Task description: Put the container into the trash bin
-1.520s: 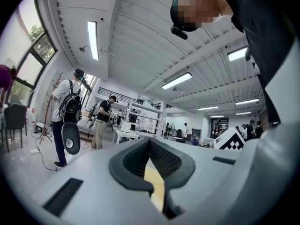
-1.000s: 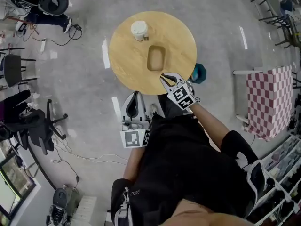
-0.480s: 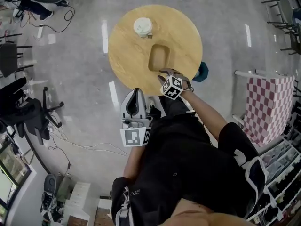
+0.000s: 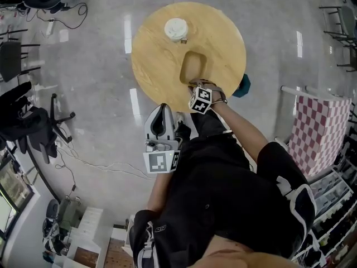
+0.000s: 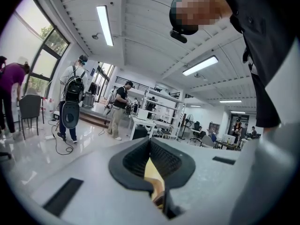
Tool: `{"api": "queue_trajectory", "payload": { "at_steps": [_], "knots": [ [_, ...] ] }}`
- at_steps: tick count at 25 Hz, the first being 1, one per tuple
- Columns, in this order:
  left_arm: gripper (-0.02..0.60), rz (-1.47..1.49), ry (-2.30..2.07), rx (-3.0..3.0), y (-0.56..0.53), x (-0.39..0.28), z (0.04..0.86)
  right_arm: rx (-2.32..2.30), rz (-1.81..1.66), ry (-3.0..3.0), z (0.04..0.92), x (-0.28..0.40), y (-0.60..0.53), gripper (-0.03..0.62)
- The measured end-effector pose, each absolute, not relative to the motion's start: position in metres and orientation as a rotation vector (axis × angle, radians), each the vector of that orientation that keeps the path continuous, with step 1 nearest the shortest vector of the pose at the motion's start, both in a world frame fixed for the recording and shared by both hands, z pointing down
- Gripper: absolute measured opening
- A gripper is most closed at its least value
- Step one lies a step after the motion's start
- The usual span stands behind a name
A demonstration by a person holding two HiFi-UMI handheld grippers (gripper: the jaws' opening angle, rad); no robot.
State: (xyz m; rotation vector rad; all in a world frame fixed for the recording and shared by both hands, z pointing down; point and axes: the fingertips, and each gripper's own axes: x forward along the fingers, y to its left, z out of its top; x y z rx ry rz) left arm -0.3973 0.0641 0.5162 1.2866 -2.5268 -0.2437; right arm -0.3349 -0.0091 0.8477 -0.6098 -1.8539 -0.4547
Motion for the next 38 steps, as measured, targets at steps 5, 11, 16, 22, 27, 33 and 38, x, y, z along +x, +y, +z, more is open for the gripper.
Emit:
{"api": "queue_trajectory", "payload": {
  "at_steps": [5, 11, 16, 22, 27, 33, 38],
  "knots": [
    [0.009, -0.252, -2.531, 1.278, 0.071, -0.397, 0.52, -0.598, -0.461, -1.836, 0.857, -0.331, -0.007, 0.051],
    [0.009, -0.265, -2.539, 1.302, 0.077, -0.395, 0.512, -0.557, -0.461, -1.85, 0.844, -0.329, -0.01, 0.043],
    [0.009, -0.28, -2.54, 1.349, 0.092, -0.376, 0.502, -0.522, -0.458, -1.873, 0.827, -0.313, -0.004, 0.038],
    [0.009, -0.287, -2.53, 1.44, 0.12, -0.346, 0.487, -0.432, -0.428, -1.937, 0.793, -0.285, 0.011, 0.038],
    [0.009, -0.285, -2.492, 1.567, 0.142, -0.315, 0.473, -0.338, -0.406, -1.999, 0.756, -0.251, 0.032, 0.037],
    [0.009, -0.312, -2.397, 1.73, 0.15, -0.274, 0.461, -0.204, -0.35, -2.061, 0.716, -0.197, 0.052, 0.037],
    [0.009, -0.315, -2.314, 1.844, 0.142, -0.231, 0.454, -0.105, -0.311, -2.095, 0.683, -0.147, 0.054, 0.037]
  ]
}}
